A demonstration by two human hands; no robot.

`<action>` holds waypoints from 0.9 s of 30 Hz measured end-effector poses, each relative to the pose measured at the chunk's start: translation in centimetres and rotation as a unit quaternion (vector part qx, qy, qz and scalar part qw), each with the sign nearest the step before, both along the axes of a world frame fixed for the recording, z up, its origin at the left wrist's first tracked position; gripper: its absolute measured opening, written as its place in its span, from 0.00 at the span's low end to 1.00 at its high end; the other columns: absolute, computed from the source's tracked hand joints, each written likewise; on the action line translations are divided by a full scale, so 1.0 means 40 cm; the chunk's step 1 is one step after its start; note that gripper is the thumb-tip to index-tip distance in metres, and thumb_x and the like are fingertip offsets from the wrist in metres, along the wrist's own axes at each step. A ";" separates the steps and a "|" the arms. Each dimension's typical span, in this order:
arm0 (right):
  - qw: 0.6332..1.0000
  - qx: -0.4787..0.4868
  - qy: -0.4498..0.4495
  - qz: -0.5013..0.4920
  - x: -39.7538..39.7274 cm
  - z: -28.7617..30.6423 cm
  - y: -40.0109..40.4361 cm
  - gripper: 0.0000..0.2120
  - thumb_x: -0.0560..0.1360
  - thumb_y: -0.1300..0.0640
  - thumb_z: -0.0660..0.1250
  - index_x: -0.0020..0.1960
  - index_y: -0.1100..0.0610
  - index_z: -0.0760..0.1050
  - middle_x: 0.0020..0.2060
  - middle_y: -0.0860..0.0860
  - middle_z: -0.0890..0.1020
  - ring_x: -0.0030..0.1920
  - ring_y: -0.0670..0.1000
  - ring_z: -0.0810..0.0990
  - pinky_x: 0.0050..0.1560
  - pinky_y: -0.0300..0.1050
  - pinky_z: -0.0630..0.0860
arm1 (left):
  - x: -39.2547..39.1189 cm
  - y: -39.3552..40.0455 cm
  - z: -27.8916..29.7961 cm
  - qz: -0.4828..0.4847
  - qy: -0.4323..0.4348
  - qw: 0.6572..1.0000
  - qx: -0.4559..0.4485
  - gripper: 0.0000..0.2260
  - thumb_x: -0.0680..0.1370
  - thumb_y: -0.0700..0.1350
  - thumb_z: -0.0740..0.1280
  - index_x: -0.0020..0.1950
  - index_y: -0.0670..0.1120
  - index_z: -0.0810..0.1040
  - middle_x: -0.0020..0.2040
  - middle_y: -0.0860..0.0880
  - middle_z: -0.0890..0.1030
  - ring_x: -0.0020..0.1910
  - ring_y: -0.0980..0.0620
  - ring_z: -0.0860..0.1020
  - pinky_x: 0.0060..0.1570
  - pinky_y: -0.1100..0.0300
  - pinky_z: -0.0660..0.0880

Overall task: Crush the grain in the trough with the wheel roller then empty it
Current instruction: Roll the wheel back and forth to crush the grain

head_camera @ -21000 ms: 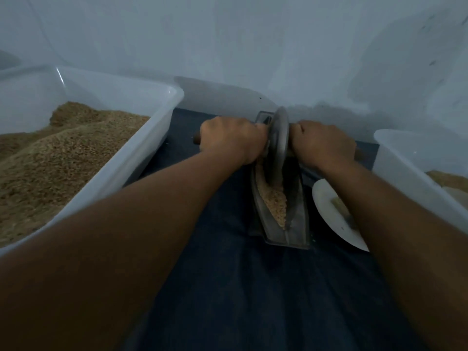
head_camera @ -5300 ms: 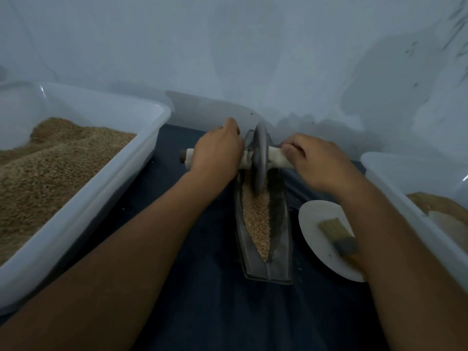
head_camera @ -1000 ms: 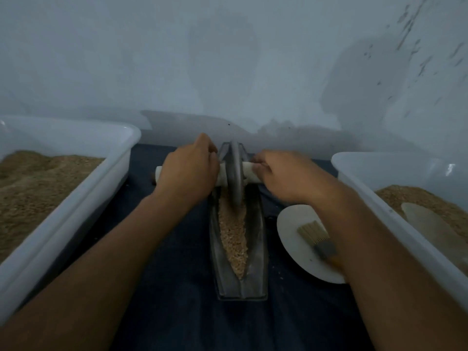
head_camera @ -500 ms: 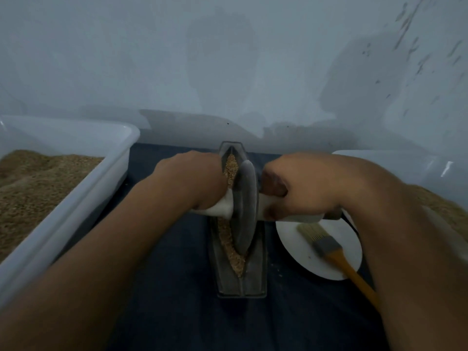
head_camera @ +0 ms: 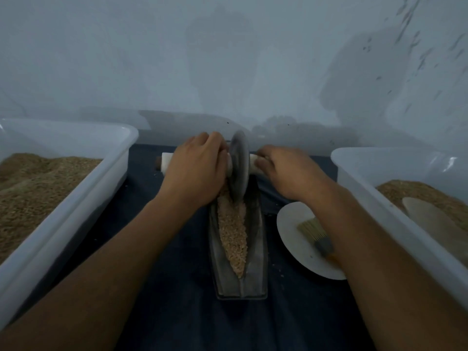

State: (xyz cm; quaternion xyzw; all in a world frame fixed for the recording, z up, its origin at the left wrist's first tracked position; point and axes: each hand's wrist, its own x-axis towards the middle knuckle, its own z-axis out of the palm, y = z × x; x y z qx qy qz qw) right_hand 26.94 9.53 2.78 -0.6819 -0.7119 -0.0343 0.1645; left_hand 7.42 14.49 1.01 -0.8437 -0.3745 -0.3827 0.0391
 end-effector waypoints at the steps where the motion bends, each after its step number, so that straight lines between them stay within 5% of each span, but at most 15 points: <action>1: 1.000 0.010 0.003 0.001 0.000 -0.006 0.003 0.16 0.84 0.47 0.55 0.61 0.53 0.76 0.52 0.55 0.81 0.49 0.57 0.79 0.45 0.50 0.74 | -0.002 0.004 -0.004 0.006 0.008 1.000 -0.001 0.07 0.83 0.46 0.59 0.50 0.45 0.73 0.45 0.46 0.75 0.43 0.46 0.72 0.44 0.49 0.69; 7: 1.000 -0.005 -0.007 0.001 -0.014 0.018 -0.012 0.15 0.83 0.46 0.57 0.59 0.52 0.77 0.49 0.53 0.81 0.47 0.56 0.78 0.46 0.51 0.76 | -0.020 0.006 0.020 0.034 0.038 0.992 -0.112 0.09 0.83 0.49 0.58 0.53 0.47 0.75 0.47 0.49 0.77 0.45 0.48 0.74 0.44 0.54 0.68; 11: 0.995 -0.087 -0.046 0.032 -0.014 0.079 -0.063 0.13 0.79 0.44 0.63 0.49 0.54 0.76 0.43 0.50 0.81 0.42 0.52 0.78 0.37 0.46 0.72 | -0.037 -0.027 0.086 0.031 0.169 0.966 -0.192 0.11 0.83 0.51 0.58 0.49 0.49 0.78 0.46 0.49 0.80 0.45 0.48 0.76 0.44 0.56 0.70; 14: 0.983 -0.147 -0.094 0.049 -0.032 0.124 -0.108 0.10 0.76 0.41 0.68 0.47 0.46 0.72 0.43 0.43 0.78 0.41 0.46 0.75 0.33 0.43 0.66 | -0.040 -0.074 0.138 0.017 0.273 0.936 -0.223 0.12 0.82 0.50 0.59 0.51 0.48 0.80 0.49 0.48 0.80 0.47 0.48 0.77 0.48 0.56 0.73; 18: 0.969 -0.196 -0.133 0.063 -0.053 0.153 -0.144 0.13 0.74 0.41 0.69 0.45 0.50 0.74 0.39 0.46 0.77 0.38 0.47 0.76 0.32 0.44 0.67 | -0.055 -0.135 0.190 -0.010 0.326 0.907 -0.267 0.13 0.77 0.56 0.65 0.54 0.49 0.81 0.51 0.49 0.80 0.50 0.50 0.77 0.51 0.56 0.75; 27: 0.971 -0.201 -0.115 0.054 -0.055 0.144 -0.139 0.12 0.74 0.40 0.70 0.41 0.45 0.69 0.38 0.42 0.73 0.37 0.42 0.72 0.32 0.42 0.64 | -0.059 -0.140 0.191 0.012 0.365 0.900 -0.237 0.11 0.76 0.49 0.69 0.57 0.49 0.80 0.54 0.48 0.80 0.53 0.48 0.78 0.57 0.51 0.76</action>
